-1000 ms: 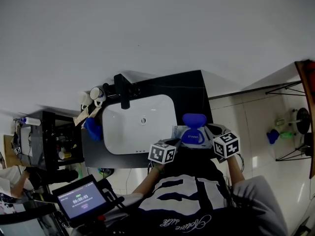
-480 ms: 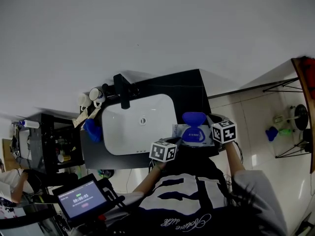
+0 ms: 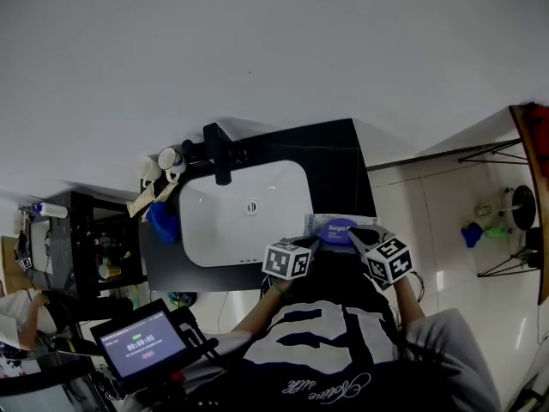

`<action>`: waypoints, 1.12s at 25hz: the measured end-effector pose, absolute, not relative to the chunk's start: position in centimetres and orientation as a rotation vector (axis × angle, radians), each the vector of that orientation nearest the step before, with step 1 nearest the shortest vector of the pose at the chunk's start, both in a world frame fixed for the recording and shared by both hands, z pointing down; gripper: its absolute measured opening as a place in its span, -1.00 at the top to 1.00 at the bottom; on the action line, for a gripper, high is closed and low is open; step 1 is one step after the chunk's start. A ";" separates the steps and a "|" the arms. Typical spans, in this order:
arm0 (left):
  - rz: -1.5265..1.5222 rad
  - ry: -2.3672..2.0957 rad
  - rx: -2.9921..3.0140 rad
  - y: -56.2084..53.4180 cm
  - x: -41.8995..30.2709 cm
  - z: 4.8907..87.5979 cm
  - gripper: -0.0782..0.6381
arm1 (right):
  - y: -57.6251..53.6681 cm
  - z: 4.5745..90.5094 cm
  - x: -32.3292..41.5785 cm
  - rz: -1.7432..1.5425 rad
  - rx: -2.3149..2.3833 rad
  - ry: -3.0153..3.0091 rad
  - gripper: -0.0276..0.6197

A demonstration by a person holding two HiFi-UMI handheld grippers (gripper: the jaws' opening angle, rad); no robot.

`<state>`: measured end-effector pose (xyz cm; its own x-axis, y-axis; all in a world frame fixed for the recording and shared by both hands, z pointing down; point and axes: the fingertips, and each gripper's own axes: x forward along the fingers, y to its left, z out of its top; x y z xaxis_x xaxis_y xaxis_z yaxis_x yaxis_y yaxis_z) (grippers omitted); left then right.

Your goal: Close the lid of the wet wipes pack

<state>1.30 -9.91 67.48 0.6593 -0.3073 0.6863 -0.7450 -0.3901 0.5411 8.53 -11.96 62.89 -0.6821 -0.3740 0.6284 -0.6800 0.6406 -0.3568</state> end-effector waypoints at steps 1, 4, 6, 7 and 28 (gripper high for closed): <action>0.612 -0.818 1.975 -9.8 1.3 67.6 0.78 | -11.2 63.1 8.1 0.782 0.809 -2.342 0.92; 0.617 -0.815 1.982 -9.6 1.3 67.7 0.78 | -9.6 64.2 7.3 0.686 0.778 -2.272 0.92; 0.624 -0.816 1.992 -9.4 1.2 67.7 0.78 | -9.3 65.2 7.2 0.614 0.777 -2.209 0.92; 0.625 -0.816 1.999 -9.3 1.2 67.6 0.78 | -9.3 65.5 7.1 0.591 0.780 -2.181 0.92; 0.356 -0.815 2.228 -9.7 -3.5 58.6 0.78 | -8.4 62.2 5.5 0.831 1.279 -2.138 0.92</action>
